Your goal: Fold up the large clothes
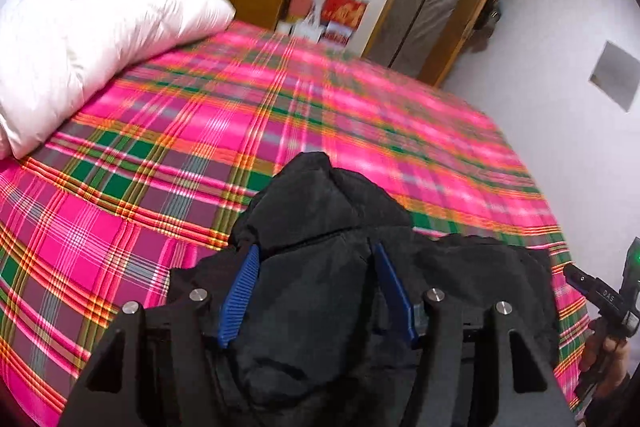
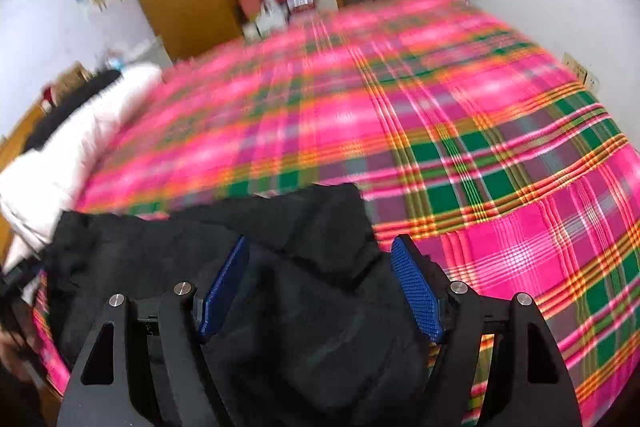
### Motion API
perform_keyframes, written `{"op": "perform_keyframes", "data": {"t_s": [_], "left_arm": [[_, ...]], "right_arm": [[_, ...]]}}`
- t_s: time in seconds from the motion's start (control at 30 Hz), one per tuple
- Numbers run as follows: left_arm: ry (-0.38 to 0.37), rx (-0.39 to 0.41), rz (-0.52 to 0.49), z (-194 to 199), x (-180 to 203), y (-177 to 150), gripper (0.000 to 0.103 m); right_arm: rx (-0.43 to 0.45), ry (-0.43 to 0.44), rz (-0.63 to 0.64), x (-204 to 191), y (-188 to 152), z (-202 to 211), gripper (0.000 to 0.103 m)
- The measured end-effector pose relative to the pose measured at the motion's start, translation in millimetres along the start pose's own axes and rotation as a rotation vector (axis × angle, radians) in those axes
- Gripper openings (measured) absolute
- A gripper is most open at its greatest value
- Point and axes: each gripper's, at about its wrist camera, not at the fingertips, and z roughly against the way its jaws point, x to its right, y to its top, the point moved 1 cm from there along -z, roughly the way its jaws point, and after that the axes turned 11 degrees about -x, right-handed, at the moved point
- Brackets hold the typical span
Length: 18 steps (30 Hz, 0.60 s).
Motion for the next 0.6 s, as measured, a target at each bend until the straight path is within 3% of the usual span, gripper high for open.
{"op": "perform_keyframes", "data": {"t_s": [0.1, 0.13, 0.23, 0.3, 0.33, 0.4, 0.43, 0.5, 0.6], "left_arm": [[0.046, 0.095, -0.040, 24, 7, -22, 0.061], [0.091, 0.105, -0.047, 26, 6, -26, 0.061], [0.192, 0.069, -0.045, 18, 0, -23, 0.061], [0.164, 0.070, -0.072, 19, 7, -20, 0.061], [0.140, 0.076, -0.132, 17, 18, -18, 0.062], [0.117, 0.060, -0.234, -1, 34, -19, 0.063], [0.128, 0.015, -0.252, -22, 35, -18, 0.063], [0.184, -0.083, -0.232, -60, 24, -14, 0.063], [0.175, -0.090, -0.160, -86, 0, -9, 0.065]], "right_arm": [[0.011, -0.041, 0.113, -26, -38, 5, 0.074], [0.003, -0.065, 0.135, -31, -44, -1, 0.074], [-0.064, -0.083, 0.144, -29, -45, -29, 0.074], [-0.077, -0.089, 0.154, -27, -35, -44, 0.074], [-0.088, -0.096, 0.161, -26, -30, -52, 0.074], [-0.117, -0.117, 0.162, -21, -22, -71, 0.074], [-0.136, -0.125, 0.157, -18, -18, -78, 0.074], [-0.162, -0.150, 0.144, -12, -14, -90, 0.074], [-0.171, -0.147, 0.130, -4, -9, -100, 0.074]]}}
